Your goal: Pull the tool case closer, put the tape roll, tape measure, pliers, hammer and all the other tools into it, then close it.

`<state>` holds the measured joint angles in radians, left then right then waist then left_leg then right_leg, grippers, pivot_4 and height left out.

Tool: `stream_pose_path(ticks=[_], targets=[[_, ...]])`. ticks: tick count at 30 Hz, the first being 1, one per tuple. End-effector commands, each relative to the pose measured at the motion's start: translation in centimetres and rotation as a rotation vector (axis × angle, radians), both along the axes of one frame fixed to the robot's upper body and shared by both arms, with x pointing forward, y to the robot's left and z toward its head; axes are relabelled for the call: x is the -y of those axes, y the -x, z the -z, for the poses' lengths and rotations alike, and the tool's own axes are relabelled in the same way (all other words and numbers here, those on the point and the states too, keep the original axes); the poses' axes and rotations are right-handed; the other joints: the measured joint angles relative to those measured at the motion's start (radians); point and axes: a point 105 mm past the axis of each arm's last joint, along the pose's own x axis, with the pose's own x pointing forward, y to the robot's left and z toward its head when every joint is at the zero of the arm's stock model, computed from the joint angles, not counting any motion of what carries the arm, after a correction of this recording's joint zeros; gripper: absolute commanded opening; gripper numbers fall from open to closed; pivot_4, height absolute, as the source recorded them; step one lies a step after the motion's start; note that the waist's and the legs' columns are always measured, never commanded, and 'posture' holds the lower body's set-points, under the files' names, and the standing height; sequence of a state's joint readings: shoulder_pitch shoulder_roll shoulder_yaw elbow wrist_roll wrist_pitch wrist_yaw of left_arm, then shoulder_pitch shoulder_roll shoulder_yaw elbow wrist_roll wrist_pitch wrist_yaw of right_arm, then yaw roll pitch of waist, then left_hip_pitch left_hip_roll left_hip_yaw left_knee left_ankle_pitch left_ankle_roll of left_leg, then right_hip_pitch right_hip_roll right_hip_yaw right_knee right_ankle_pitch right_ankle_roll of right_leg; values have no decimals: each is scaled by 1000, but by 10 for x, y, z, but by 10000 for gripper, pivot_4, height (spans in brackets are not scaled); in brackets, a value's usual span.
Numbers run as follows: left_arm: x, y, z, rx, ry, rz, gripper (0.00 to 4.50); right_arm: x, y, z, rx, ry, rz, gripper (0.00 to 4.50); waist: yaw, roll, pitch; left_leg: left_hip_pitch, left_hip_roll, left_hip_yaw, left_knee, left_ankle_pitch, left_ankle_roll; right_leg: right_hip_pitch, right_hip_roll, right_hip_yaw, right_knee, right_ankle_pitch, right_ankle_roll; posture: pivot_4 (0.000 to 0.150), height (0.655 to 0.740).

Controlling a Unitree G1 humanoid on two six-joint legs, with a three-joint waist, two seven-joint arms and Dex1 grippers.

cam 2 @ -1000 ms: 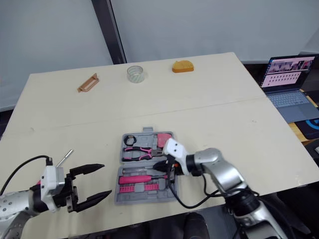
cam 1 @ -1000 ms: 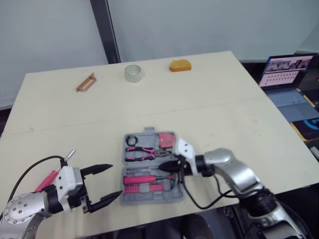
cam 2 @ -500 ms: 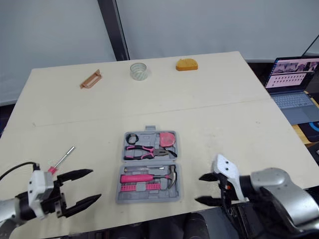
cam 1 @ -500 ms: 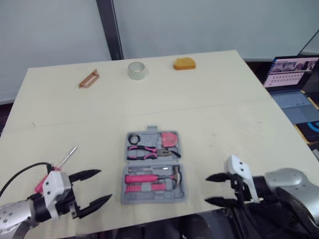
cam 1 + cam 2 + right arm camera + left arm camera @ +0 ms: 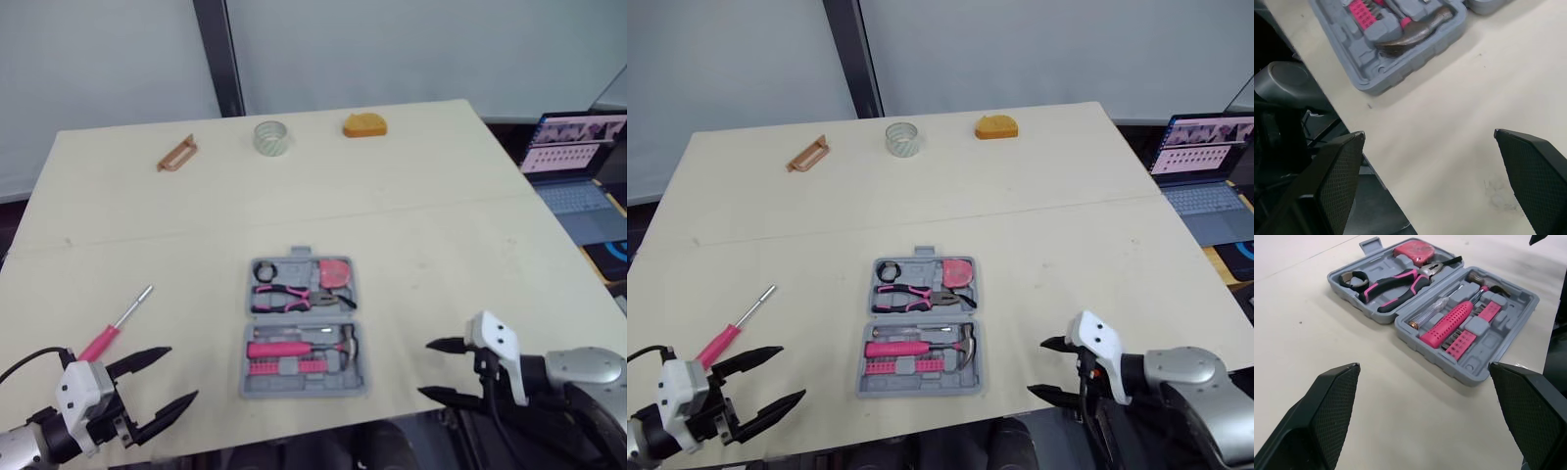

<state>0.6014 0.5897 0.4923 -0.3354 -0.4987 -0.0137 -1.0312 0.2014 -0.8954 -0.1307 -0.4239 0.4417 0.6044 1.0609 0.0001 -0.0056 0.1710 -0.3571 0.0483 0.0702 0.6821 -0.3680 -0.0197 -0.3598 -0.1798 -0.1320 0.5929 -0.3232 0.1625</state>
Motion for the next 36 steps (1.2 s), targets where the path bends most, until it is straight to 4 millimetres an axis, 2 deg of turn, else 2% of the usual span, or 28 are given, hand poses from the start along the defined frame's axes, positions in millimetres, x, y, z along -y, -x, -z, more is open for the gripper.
stream_pose_path(ticks=[1,7,8,9,11,14,15,16,21,27,31,36], targets=[[0,-2,-2,27,-9,10,45000,-2,-1,-7,-15,-56,28,44710,1,0,0,0,0,0,0,0,0,0,0,0,0,0,0,1500,7400],[2,-7,-3,37,-11,25,45000,-5,0,-14,-45,-110,17,44710,3,2,2,0,0,0,0,0,0,0,0,0,1,0,0,1500,7400],[2,-8,-3,39,-10,27,45000,-5,1,-14,-47,-116,16,44710,-4,7,2,-6,-2,-6,-2,0,1,8,-2,-6,0,0,1,1500,7400],[3,-9,-3,41,-10,30,45000,-6,0,-15,-43,-119,15,44710,-8,9,3,-7,-7,-23,-3,3,4,22,-8,-25,-7,1,2,1500,7400],[4,-11,-3,44,-10,33,45000,-6,0,-17,-27,-121,11,44710,-9,10,3,-13,-21,-51,-8,10,7,37,-21,-56,-11,0,3,1500,7400],[5,-13,-4,48,-9,37,45000,-6,-4,-20,39,-110,4,44710,4,8,5,-12,-46,-89,-17,27,8,49,-40,-78,-14,-5,12,1500,7400],[6,-13,-4,49,-8,37,45000,-6,-6,-21,53,-106,6,44710,17,8,5,-15,-45,-86,-16,28,7,43,-38,-67,-7,-5,12,1500,7400],[6,-14,-5,52,-6,34,45000,-6,-7,-22,77,-104,3,44710,27,8,5,-15,-46,-85,-17,29,6,42,-37,-62,-10,-5,12,1500,7400],[6,-19,-9,68,40,-40,45000,-14,-12,-35,232,-138,-31,44710,29,6,6,-15,-45,-78,-17,34,5,39,-35,-52,-8,-4,14,1500,7400],[-7,-27,-14,57,155,-299,45000,-30,-8,-65,408,-300,-75,44710,26,5,7,-13,-42,-75,-19,34,4,37,-33,-49,-9,-4,14,1500,7400],[-21,-31,-23,81,211,-544,45000,-41,-3,-65,417,-289,-133,44710,26,4,7,-12,-39,-73,-18,33,3,37,-29,-46,-9,-4,13,1500,7400],[-39,-23,-23,56,179,-739,45000,-51,-7,-64,428,-296,-173,44710,25,3,7,-12,-35,-71,-18,32,1,36,-25,-44,-9,-4,12,1500,7400]])
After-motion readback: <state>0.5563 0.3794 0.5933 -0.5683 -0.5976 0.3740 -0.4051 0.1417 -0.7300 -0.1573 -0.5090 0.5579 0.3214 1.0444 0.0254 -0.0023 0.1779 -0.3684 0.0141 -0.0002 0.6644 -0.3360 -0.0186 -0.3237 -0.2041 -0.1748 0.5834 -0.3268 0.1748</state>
